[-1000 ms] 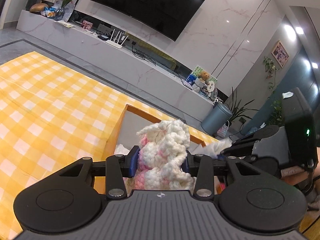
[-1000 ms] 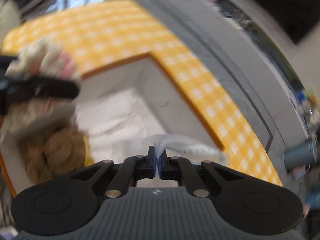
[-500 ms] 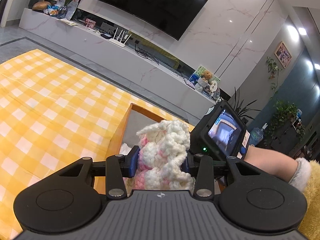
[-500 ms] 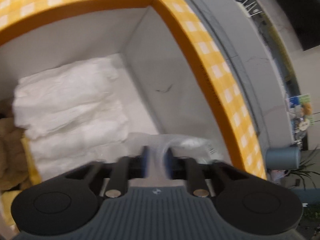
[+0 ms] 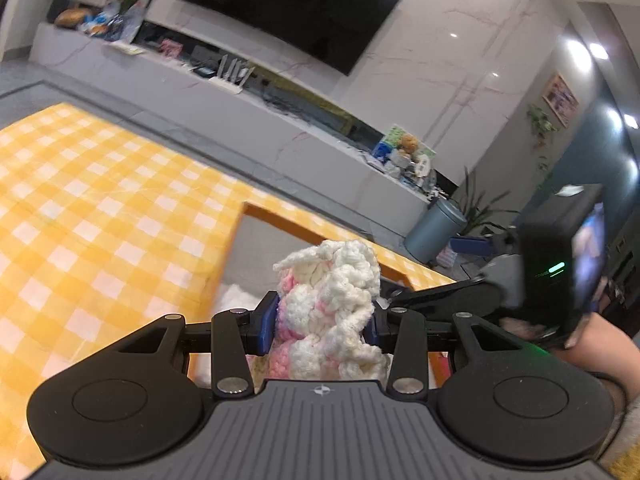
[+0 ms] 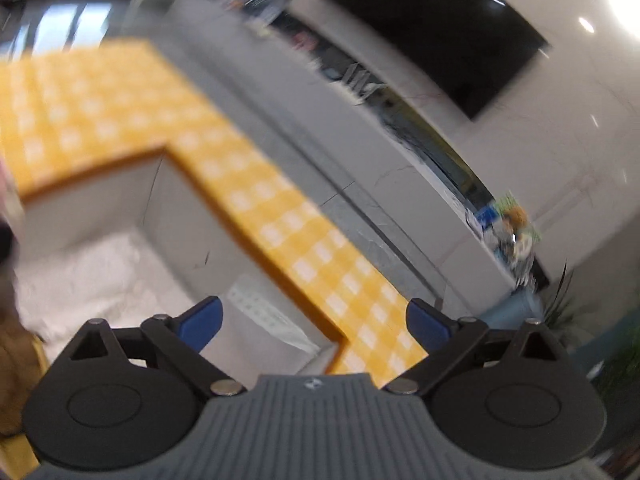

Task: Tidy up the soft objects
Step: 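Lower the crochet item into the white box and open the left gripper, then move both tools back from the box over the mat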

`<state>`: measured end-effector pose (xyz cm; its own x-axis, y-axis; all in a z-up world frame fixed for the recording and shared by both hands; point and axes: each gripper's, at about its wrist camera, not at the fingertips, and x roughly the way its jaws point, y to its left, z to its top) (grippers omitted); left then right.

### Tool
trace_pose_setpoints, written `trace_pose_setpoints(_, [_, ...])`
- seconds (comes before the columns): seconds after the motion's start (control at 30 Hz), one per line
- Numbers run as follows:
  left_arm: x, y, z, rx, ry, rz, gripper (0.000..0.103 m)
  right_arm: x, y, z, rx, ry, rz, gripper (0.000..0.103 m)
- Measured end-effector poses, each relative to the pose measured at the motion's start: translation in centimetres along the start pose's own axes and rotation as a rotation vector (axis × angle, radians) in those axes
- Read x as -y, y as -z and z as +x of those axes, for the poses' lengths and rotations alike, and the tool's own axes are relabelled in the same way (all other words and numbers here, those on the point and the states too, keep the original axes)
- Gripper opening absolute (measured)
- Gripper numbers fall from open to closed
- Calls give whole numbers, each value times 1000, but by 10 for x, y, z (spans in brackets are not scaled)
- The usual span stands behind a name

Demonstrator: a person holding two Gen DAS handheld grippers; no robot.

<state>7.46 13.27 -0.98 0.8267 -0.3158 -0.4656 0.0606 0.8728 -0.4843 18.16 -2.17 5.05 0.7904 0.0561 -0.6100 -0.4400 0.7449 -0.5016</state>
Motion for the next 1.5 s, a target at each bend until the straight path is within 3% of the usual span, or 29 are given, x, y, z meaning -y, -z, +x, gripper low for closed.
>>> trace_pose_setpoints(0.23, [14, -2, 21, -27, 40, 16, 47, 19, 33, -41, 45, -6, 192, 96])
trace_pose_setpoints(0.37, [21, -6, 46, -68, 31, 57, 47, 30, 51, -43, 70, -2, 284, 96])
trace_pose_setpoints(0.57, [31, -1, 95, -168, 52, 58, 47, 41, 73, -48, 93, 97, 345, 96])
trace_pose_setpoints(0.73, [41, 8, 131, -232, -18, 102, 47, 50, 92, -50, 115, 105, 408, 96])
trace_pose_setpoints(0.87, [46, 7, 155, -328, -10, 81, 47, 60, 110, -52, 134, 107, 480, 96])
trace_pose_setpoints(0.97, [51, 13, 158, -344, -47, 135, 48, 70, 121, -50, 132, 116, 531, 96])
trace_pose_setpoints(1.03, [53, 14, 154, -321, -76, 167, 54, 75, 126, -49, 135, 112, 560, 96])
trace_pose_setpoints(1.17, [61, 15, 141, -214, -88, 210, 99, 82, 133, -45, 134, 99, 616, 96])
trace_pose_setpoints(1.5, [92, 29, 124, -148, -163, 412, 100, 77, 138, -48, 138, 107, 598, 96])
